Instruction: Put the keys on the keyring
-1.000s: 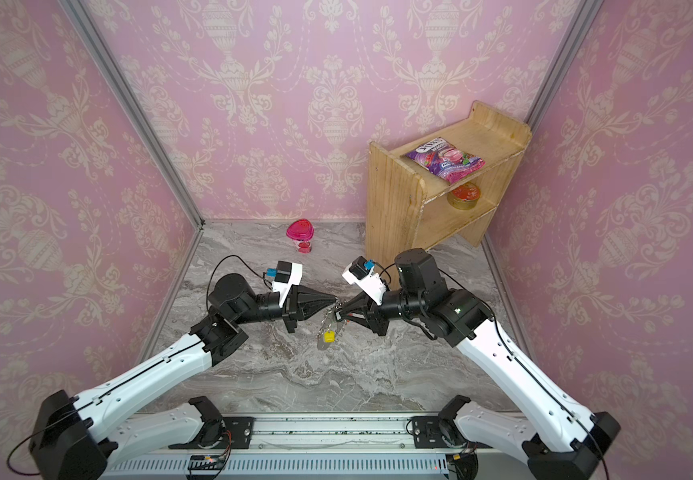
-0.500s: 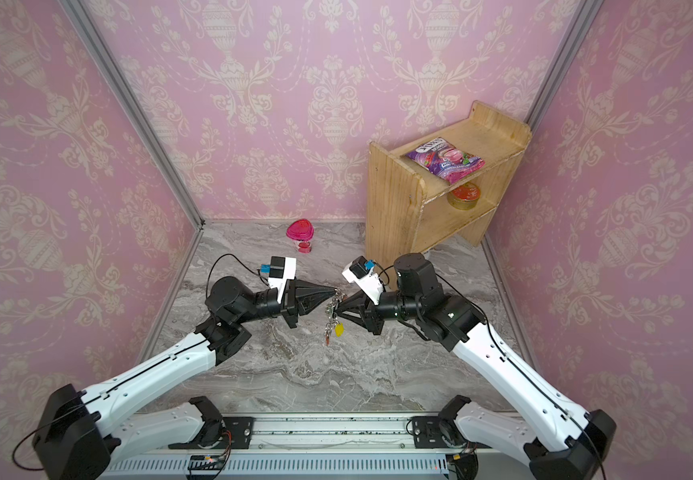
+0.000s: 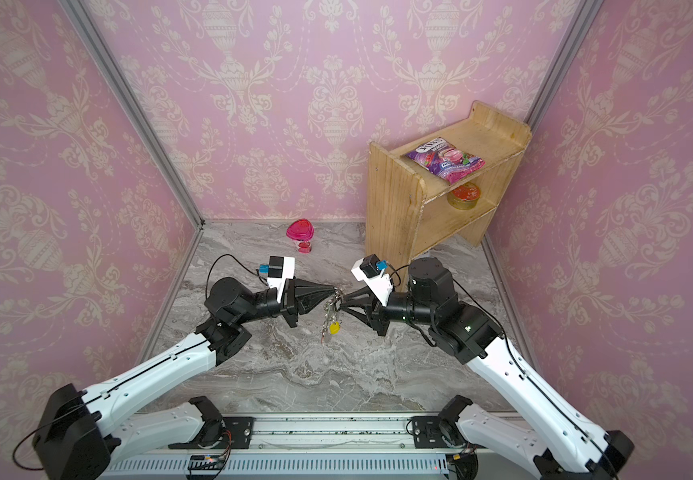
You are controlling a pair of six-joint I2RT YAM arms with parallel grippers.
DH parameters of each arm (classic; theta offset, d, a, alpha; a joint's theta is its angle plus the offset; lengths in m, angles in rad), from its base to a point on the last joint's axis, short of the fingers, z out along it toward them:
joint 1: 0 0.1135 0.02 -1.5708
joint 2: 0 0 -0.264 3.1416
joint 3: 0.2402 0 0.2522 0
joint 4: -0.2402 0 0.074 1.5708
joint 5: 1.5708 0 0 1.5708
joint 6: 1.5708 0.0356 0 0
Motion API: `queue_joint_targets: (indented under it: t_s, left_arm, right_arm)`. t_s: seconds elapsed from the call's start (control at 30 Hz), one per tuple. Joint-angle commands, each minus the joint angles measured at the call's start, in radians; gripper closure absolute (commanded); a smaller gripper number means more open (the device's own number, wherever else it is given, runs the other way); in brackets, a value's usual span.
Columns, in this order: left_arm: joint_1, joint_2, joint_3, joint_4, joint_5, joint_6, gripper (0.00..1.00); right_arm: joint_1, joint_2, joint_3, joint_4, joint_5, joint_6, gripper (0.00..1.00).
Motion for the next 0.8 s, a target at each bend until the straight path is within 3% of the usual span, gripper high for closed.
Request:
queue_joint_targets:
  t_s: [0.0, 0.37, 0.77]
  left_arm:
    - [-0.007, 0.008, 0.004, 0.063, -0.013, -0.027, 1.0]
    - [-0.008, 0.007, -0.002, 0.09, -0.018, -0.032, 1.0]
    - [-0.007, -0.001, -0.004, 0.102, -0.003, -0.047, 1.0]
  right_arm:
    - [0.01, 0.001, -0.017, 0.057, 0.008, 0.003, 0.78]
    - [0.035, 0.012, -0.061, 0.074, 0.063, 0.034, 0.74]
    - [0.034, 0.038, -0.068, 0.085, 0.075, 0.021, 0.63]
